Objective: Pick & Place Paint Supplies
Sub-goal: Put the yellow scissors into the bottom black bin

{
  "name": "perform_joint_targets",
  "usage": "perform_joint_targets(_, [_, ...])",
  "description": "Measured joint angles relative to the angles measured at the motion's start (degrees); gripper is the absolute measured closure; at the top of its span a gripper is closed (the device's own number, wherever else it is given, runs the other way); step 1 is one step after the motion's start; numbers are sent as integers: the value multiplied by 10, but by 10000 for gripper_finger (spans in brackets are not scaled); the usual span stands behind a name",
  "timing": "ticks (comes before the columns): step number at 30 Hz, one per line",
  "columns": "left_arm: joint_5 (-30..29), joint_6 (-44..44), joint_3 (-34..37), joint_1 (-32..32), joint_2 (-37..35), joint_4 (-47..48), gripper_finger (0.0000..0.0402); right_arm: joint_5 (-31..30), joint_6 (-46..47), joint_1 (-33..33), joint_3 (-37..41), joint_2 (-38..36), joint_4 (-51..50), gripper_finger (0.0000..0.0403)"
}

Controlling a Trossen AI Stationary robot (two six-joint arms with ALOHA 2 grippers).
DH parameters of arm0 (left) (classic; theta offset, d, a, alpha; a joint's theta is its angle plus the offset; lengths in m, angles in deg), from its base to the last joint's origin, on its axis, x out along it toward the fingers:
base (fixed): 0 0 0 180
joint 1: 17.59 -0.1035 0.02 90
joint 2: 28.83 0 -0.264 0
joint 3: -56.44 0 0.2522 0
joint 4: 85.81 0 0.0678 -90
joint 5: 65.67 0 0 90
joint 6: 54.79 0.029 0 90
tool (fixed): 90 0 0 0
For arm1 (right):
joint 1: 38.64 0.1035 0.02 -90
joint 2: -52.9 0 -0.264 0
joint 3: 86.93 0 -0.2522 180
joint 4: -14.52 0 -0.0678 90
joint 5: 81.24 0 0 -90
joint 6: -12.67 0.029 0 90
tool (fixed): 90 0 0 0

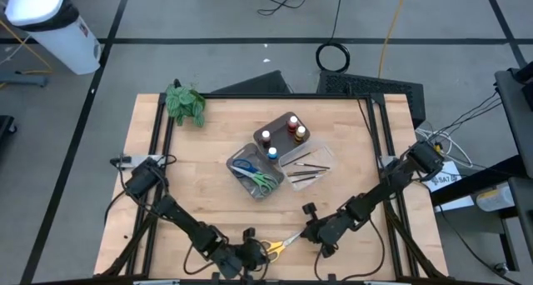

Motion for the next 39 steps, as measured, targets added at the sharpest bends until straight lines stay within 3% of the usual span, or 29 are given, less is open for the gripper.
perform_joint_targets(13, [24, -1, 0, 7, -40, 48, 376, -25, 41, -16, -1, 1, -56, 402])
perform_joint_targets(17, [-8, -29, 0, 6, -40, 88, 375, -32, 50, -22, -1, 1, -59, 403])
perform_joint_targets(22, [-29, 14, 0, 3, -40, 128, 368, -33, 53, -22, 0, 2, -60, 403])
perform_joint_targets(31, [-56, 36, 0, -28, -57, 243, 254, -1, 56, -23, 0, 22, -67, 403])
perform_joint_targets(35, [-38, 74, 0, -45, -65, 273, 206, 26, 69, -24, 0, 50, -64, 403])
perform_joint_targets(39, [-23, 89, 0, -56, -66, 272, 181, 43, 71, -24, 0, 63, -59, 403])
